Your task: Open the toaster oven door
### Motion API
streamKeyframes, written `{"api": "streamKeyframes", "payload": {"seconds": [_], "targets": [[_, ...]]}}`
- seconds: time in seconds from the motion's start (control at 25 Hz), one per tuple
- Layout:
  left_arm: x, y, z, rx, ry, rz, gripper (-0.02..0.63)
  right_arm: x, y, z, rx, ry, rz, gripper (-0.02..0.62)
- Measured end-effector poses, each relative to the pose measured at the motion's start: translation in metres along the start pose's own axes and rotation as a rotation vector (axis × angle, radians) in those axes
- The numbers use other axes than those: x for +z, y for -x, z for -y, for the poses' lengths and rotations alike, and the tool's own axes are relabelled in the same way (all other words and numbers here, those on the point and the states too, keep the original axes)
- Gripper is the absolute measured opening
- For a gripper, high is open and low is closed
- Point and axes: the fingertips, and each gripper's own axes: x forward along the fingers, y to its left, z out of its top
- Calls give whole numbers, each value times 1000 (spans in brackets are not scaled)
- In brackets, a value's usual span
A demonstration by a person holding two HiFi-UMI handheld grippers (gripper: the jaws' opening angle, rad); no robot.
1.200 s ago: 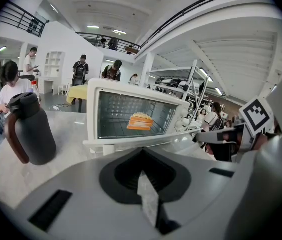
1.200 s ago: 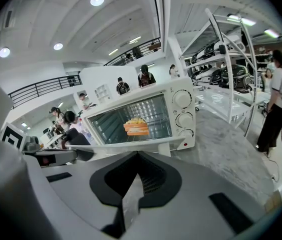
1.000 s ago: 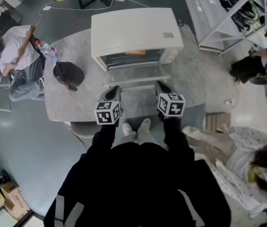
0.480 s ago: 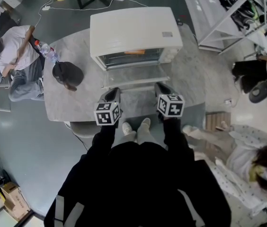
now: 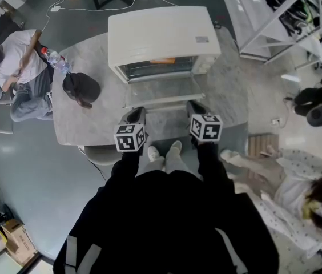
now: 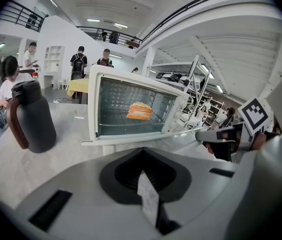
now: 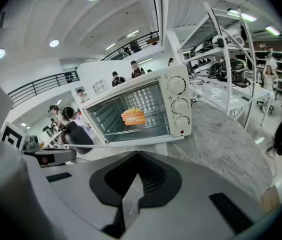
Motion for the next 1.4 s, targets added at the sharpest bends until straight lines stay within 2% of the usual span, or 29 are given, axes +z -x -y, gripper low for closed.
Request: {"api": "streamKeyframes", "payload": {"seconds": [0.32, 0.84, 1.24, 1.4], "targets": [[-11, -3, 1, -3, 5, -24, 3, -11, -4, 1, 11, -15, -16, 3], [-24, -6, 1, -6, 17, -56, 3, -24, -5, 9, -18, -13, -51, 3], [-35, -9, -1, -8, 25, -78, 3, -37, -11, 8, 1, -25, -76, 3], [-40, -10, 0, -8, 26, -92, 3, -40, -9, 11, -21, -13, -88, 3]]}}
